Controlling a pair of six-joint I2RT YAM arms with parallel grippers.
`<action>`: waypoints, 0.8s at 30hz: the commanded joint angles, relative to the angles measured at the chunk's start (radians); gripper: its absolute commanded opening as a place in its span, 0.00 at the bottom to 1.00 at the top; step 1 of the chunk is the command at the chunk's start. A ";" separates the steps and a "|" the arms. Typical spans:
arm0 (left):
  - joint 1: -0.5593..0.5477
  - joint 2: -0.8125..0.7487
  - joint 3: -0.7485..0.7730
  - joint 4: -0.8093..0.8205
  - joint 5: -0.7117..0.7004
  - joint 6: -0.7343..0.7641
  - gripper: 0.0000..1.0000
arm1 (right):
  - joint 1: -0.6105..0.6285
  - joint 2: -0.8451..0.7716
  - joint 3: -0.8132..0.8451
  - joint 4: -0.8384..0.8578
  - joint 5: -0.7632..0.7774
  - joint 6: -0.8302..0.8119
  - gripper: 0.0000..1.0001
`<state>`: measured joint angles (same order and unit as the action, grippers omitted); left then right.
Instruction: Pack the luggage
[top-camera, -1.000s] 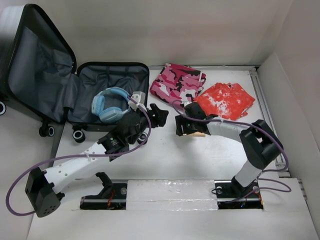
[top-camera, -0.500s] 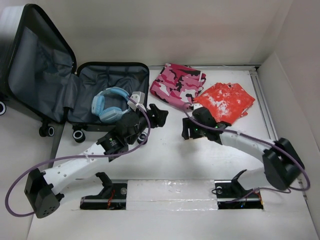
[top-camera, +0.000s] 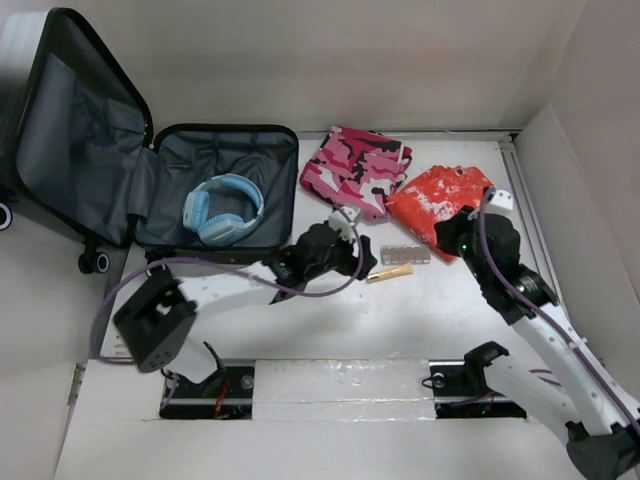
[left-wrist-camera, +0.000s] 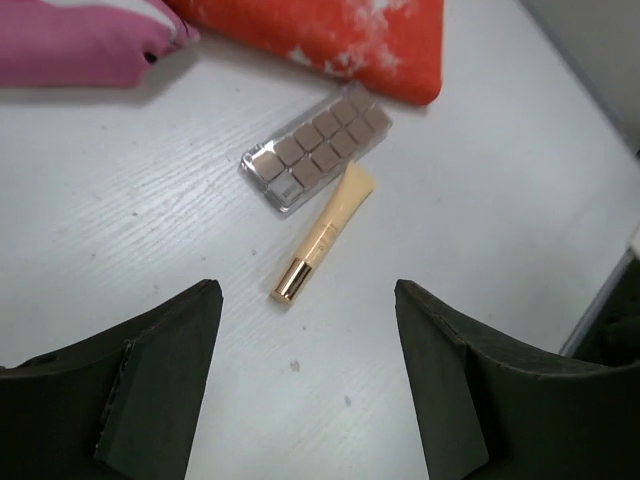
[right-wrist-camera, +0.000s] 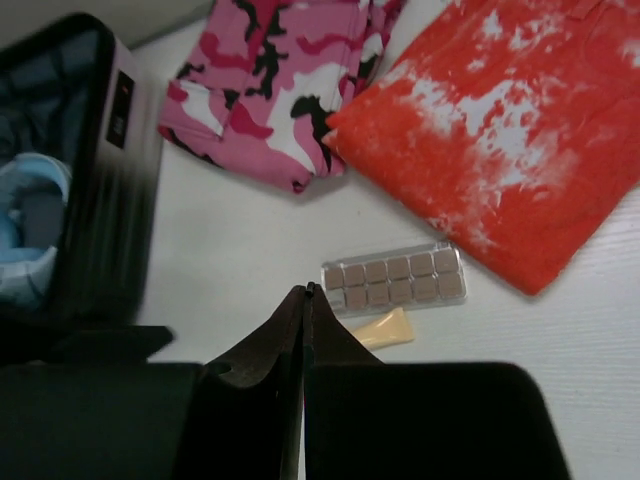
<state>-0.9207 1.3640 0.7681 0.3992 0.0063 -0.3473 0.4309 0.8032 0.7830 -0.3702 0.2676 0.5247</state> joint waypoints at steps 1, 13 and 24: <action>-0.003 0.154 0.120 0.020 0.050 0.074 0.66 | -0.011 -0.076 0.062 -0.015 0.027 0.011 0.02; -0.021 0.541 0.401 -0.088 0.139 0.238 0.55 | -0.011 -0.065 0.045 -0.022 -0.053 -0.029 0.38; -0.064 0.635 0.415 -0.151 0.081 0.294 0.48 | -0.011 -0.047 0.036 0.007 -0.053 -0.049 0.38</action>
<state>-0.9661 1.9884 1.1698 0.2867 0.1001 -0.0830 0.4244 0.7555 0.8177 -0.3962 0.2268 0.4915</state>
